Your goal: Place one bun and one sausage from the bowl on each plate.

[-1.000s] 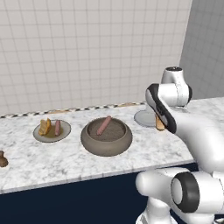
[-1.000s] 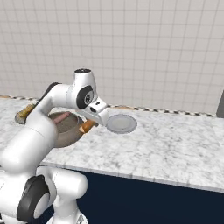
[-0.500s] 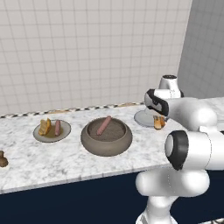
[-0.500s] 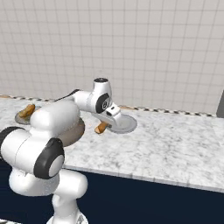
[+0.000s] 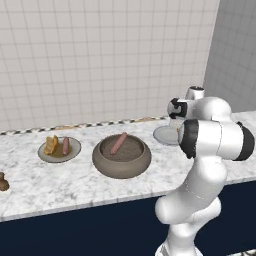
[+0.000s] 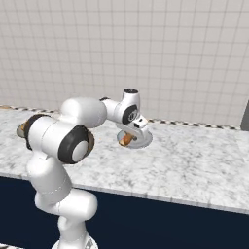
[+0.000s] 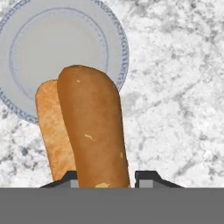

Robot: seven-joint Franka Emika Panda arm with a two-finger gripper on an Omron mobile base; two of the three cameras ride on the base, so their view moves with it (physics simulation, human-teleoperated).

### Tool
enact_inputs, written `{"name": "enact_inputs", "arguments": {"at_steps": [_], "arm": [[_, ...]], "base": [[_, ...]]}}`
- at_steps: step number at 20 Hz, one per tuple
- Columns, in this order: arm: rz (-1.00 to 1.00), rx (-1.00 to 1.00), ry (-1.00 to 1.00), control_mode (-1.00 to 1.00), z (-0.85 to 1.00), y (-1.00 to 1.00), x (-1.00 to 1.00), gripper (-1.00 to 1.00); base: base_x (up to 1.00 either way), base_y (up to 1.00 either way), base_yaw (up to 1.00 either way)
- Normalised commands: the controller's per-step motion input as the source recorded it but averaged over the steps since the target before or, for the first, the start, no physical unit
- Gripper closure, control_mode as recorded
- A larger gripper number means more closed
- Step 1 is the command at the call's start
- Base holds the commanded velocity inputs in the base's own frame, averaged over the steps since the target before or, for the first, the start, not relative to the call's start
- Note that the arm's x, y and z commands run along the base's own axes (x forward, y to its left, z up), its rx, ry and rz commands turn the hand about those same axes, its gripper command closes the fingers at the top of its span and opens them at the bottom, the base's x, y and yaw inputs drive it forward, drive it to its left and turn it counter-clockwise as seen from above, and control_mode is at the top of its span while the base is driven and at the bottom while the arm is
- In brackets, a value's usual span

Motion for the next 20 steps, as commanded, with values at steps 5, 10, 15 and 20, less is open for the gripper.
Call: {"name": "enact_inputs", "arguments": {"at_steps": [5,10,15,20], "arm": [[0.0,0.0,0.0,-1.0,-0.34,-0.23,0.57,1.0],[0.0,0.0,0.0,-1.0,-0.43,-0.04,0.61,1.0],[0.0,0.0,0.0,-1.0,-0.34,-0.07,0.35,1.0],[0.0,0.0,0.0,-1.0,-0.04,-0.03,0.03,-1.0]], "base": [[0.0,0.0,0.0],[0.0,0.0,0.0],[0.0,0.0,0.0],[0.0,0.0,0.0]]}}
